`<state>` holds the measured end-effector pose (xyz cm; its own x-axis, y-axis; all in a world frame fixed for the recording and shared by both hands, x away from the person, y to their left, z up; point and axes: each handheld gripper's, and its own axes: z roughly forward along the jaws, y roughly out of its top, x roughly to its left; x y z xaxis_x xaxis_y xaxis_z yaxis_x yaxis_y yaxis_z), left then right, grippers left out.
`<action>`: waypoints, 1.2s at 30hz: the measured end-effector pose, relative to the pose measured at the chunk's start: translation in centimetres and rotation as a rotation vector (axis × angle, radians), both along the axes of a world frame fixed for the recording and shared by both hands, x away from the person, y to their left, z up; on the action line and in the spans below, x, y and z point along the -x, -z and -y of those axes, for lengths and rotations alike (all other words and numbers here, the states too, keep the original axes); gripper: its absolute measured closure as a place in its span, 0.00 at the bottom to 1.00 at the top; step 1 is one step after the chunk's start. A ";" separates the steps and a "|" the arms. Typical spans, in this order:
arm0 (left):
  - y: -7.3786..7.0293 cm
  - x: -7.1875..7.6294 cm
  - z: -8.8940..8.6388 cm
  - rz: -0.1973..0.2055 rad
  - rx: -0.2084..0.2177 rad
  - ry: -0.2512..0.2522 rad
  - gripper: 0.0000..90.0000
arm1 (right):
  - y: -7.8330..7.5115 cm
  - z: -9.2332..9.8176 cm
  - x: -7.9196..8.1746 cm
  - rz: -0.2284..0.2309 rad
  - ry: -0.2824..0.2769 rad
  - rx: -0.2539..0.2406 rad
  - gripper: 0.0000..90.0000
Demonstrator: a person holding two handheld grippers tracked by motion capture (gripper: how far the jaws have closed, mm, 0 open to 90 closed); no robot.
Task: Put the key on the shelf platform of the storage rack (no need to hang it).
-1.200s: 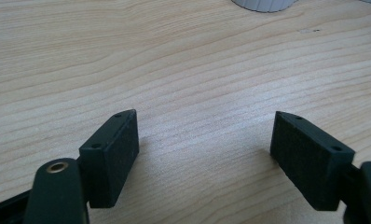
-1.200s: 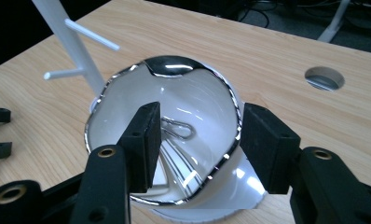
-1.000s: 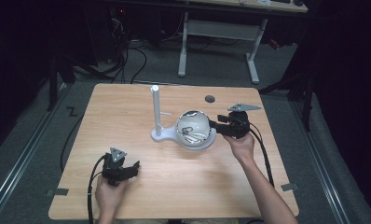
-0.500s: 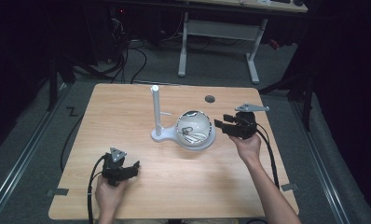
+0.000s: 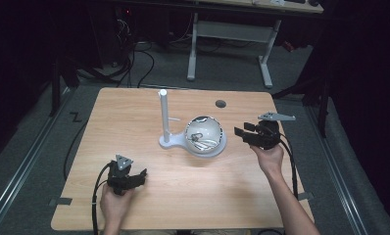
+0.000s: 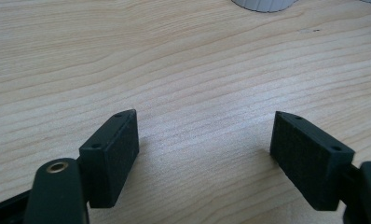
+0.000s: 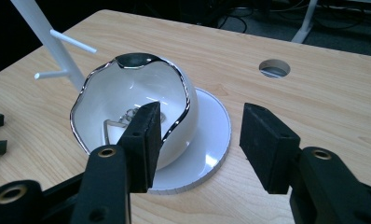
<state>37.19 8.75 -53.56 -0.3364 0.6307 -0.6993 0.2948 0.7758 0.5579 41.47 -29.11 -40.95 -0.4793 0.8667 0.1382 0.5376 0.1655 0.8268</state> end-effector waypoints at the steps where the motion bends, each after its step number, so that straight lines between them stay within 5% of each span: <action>1: 0.0 0.0 0.0 0.000 0.001 -0.001 0.27 | 0.0 0.0 0.1 -0.001 0.001 0.000 0.54; 36: 0.1 0.0 0.0 0.003 -0.007 0.001 0.27 | 1.6 3.7 4.1 -0.007 0.055 -0.052 0.54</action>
